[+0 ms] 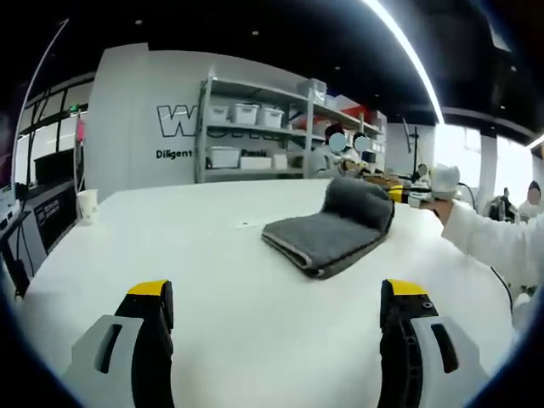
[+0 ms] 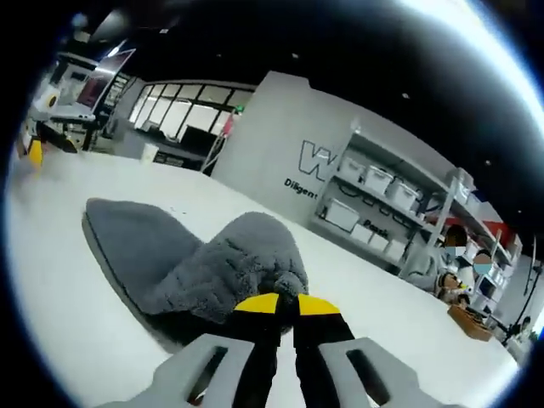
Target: Open the folded towel by lifting each exposed corner and separating the folded layers until the towel lies flat within the target outline without major curled edges
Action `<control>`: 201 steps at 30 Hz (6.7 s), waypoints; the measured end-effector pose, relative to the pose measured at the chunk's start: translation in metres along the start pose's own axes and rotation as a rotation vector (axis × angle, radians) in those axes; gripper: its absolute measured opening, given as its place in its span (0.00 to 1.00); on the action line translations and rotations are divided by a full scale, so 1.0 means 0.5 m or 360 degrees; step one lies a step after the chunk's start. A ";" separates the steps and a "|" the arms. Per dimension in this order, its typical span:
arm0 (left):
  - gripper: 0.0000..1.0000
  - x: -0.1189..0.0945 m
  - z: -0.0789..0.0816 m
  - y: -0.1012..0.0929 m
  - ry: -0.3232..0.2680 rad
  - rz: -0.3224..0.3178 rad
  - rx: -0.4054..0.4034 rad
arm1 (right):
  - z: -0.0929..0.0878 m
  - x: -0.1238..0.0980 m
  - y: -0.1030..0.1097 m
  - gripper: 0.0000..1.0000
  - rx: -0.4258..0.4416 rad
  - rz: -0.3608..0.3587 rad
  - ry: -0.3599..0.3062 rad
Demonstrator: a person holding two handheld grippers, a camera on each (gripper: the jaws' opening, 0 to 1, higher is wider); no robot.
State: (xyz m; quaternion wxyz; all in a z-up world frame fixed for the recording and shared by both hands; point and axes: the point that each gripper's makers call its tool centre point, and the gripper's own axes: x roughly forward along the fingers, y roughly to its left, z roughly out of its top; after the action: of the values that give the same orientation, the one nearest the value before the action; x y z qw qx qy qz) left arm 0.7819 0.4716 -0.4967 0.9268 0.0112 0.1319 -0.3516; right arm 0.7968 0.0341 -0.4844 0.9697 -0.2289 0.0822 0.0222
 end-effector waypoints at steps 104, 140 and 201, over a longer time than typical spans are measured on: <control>1.00 -0.003 -0.024 -0.048 0.0042 0.0007 0.0015 | 0.193 0.062 0.584 0.40 -0.0549 0.0935 -0.0074; 1.00 0.013 -0.029 -0.026 0.0082 0.0022 0.0022 | 0.157 0.083 0.290 0.00 -0.0161 0.0543 -0.0193; 1.00 0.039 -0.055 -0.059 0.0171 -0.0022 0.0088 | -0.126 0.002 -0.351 0.00 -0.0145 -0.0277 0.0266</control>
State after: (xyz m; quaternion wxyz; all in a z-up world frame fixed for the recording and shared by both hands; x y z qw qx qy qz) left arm 0.7701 0.4398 -0.5261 0.9152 0.0546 0.1719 -0.3605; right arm 0.8025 -0.1508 -0.4630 0.9463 -0.2800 0.1415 -0.0775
